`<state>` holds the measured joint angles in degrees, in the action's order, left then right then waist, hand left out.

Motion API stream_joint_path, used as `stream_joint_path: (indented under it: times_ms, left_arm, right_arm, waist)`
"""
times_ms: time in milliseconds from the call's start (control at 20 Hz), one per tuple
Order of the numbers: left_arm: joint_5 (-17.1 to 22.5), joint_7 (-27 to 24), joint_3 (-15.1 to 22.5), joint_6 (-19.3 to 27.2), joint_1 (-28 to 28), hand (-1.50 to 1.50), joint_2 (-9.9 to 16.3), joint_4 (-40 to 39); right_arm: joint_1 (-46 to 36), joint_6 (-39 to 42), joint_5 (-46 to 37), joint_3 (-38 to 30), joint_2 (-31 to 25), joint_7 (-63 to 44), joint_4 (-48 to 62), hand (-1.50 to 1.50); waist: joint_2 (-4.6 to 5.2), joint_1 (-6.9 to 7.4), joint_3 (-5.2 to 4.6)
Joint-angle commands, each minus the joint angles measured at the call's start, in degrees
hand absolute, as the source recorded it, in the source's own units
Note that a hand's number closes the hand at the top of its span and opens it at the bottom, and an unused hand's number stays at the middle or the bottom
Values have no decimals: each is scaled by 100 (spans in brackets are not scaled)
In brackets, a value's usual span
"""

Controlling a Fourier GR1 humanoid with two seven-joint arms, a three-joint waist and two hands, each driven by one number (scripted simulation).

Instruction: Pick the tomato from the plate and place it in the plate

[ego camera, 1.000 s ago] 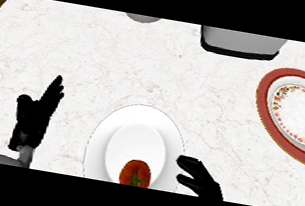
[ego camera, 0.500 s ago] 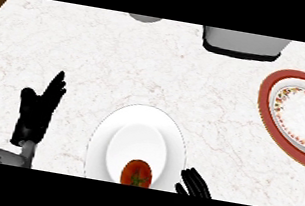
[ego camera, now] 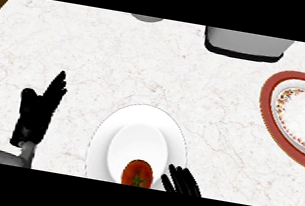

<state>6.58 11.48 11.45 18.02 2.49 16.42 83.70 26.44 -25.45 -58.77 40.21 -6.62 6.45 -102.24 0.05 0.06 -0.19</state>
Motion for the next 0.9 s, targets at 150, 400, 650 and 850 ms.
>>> stream_joint_path:
  times_ms: [150, 400, 650, 850]
  left_arm:
    - [-257, 202, 80, 91, -15, 0, -119, 175]
    - [-239, 11, -244, -163, -98, 0, -240, 176]
    - [-438, 53, -317, -257, -205, 0, -325, 92]
    - [-500, -220, -341, -341, -238, 0, -597, -205]
  right_arm:
    - [-690, 1450, -1144, 735, 644, -2088, -371, -150]
    - [-922, 1182, -490, 142, 467, -1532, 243, -150]
    - [-1376, 1007, -582, 480, 657, -1954, 785, -150]
    - [-1448, 1154, -457, 341, 659, -1929, 759, -150]
  waist:
    - [-7, 5, 16]
    - [-7, -2, 20]
    - [-8, 0, 20]
    - [-8, -4, 20]
